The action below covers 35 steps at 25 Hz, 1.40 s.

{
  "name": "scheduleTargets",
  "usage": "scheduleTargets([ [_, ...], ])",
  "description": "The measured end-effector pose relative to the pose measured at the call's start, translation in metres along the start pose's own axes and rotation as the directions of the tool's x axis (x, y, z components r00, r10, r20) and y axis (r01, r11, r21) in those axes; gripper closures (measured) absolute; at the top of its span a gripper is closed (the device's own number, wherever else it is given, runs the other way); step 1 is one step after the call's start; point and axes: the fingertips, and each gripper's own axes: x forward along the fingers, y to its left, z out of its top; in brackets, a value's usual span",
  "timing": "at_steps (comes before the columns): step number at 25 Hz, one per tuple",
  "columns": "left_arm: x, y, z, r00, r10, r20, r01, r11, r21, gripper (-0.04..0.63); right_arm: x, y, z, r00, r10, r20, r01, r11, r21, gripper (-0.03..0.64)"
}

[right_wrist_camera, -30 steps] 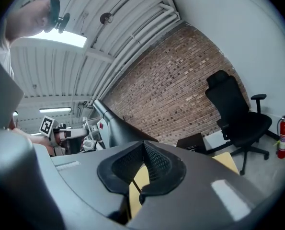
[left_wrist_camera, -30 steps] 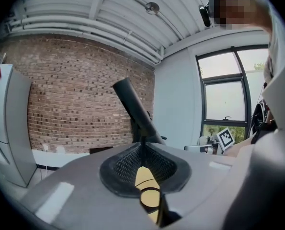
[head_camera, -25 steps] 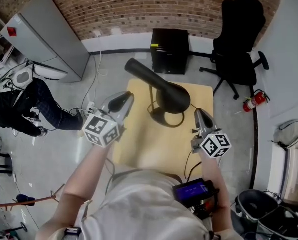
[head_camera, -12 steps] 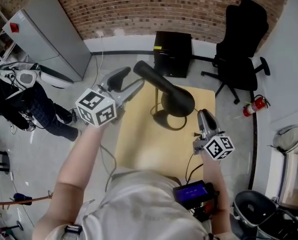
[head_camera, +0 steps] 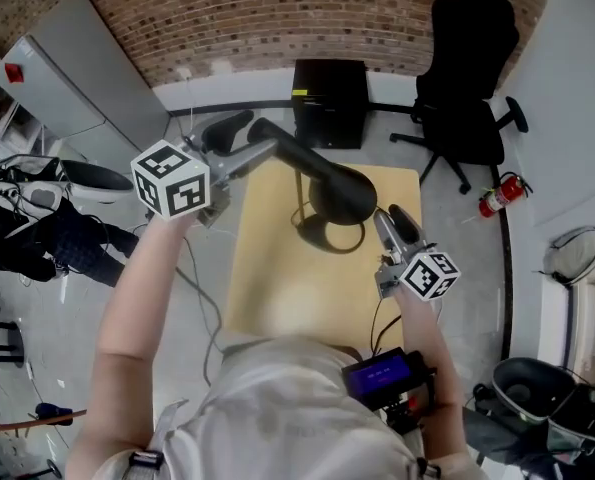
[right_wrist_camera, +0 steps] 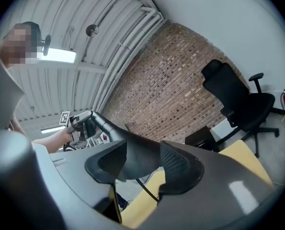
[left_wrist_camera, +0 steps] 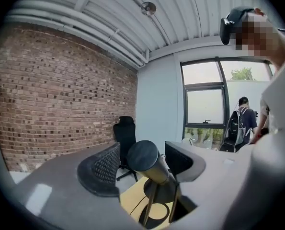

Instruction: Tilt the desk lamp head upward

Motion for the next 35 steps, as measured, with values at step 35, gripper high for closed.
scheduleTargets([
  [35, 0.027, -0.019, -0.025, 0.877, -0.372, -0.305, 0.409, 0.910, 0.066, 0.364, 0.055, -0.007, -0.019, 0.982, 0.173, -0.071, -0.138, 0.927, 0.348, 0.328],
])
